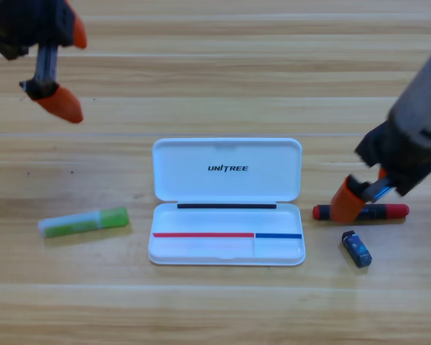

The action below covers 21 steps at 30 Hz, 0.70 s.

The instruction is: Clean up eraser and pencils

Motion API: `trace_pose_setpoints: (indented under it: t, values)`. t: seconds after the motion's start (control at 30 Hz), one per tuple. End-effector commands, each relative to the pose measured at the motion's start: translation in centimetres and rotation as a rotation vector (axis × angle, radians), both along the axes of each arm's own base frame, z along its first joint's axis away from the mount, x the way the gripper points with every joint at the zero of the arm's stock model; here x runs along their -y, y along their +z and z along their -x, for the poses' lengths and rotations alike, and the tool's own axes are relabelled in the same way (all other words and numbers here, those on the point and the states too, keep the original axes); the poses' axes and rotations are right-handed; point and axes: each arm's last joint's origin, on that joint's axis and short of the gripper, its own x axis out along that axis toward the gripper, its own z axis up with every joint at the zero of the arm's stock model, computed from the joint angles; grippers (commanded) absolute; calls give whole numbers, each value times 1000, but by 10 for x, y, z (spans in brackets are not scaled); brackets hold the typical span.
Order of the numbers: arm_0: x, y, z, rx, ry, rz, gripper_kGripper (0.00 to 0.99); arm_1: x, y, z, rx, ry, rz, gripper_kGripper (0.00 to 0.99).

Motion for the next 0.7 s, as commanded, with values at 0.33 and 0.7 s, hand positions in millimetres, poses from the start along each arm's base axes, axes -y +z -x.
trace_pose_setpoints:
  t: [0.33, 0.7]
  values:
    - [-5, -100, -47, -252, 179, -155, 953, -5, -75, -26, -162, -87, 150, 853]
    - [-9, -167, -37, -379, 216, -149, 948, -10, -104, -30, -243, -84, 194, 738]
